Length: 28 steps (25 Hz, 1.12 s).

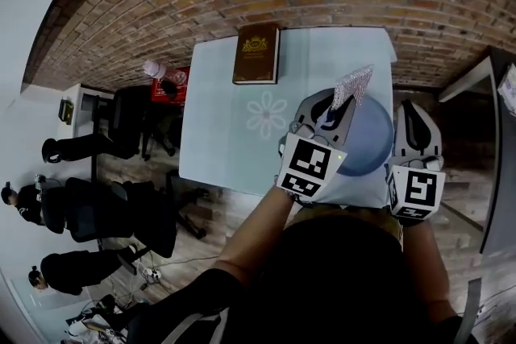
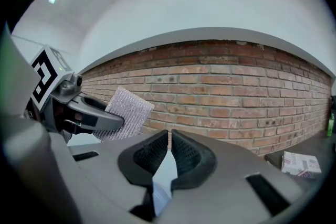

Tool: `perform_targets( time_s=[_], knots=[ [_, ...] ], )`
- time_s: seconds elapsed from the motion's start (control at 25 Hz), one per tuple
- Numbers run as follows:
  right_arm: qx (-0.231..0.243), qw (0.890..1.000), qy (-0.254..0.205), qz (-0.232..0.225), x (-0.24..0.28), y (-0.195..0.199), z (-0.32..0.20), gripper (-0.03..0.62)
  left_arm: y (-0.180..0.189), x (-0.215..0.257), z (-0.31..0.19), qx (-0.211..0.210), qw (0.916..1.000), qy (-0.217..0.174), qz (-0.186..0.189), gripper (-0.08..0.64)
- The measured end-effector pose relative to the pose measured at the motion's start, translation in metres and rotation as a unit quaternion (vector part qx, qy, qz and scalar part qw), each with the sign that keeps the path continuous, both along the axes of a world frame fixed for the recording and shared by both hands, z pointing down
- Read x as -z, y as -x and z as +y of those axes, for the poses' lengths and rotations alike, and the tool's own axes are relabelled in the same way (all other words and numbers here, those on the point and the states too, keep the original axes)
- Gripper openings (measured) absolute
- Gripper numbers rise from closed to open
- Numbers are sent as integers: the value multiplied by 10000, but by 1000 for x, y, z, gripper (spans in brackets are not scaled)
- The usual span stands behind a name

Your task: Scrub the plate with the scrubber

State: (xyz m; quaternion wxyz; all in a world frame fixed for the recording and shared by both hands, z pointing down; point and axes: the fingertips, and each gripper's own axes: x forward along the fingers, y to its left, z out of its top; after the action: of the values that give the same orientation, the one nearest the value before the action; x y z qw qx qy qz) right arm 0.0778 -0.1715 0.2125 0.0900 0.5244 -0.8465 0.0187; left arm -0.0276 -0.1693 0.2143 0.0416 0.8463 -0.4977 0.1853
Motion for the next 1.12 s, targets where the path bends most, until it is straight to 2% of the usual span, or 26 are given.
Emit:
perform_targets(
  time_s=[0.28,0.44,0.6,0.84,1.12],
  knots=[
    [165,9982,-572,103,46,17,0,44,13,57,7,206,9953,-943,17,83],
    [224,9968,-759,-71,71,28,5,44,19,88,15,310,9884,-1489,-23,83],
    [350,9941,-1021,-66,93,40,13,44,21,120,22,215,9779,-2075,-154,83],
    [481,9894,-1361,-148,123,56,19,44,37,149,33,361,9700,-2396,-201,83],
    [535,9892,-1363,-97,119,66,26,44,43,154,42,334,9672,-2511,-173,83]
  ],
)
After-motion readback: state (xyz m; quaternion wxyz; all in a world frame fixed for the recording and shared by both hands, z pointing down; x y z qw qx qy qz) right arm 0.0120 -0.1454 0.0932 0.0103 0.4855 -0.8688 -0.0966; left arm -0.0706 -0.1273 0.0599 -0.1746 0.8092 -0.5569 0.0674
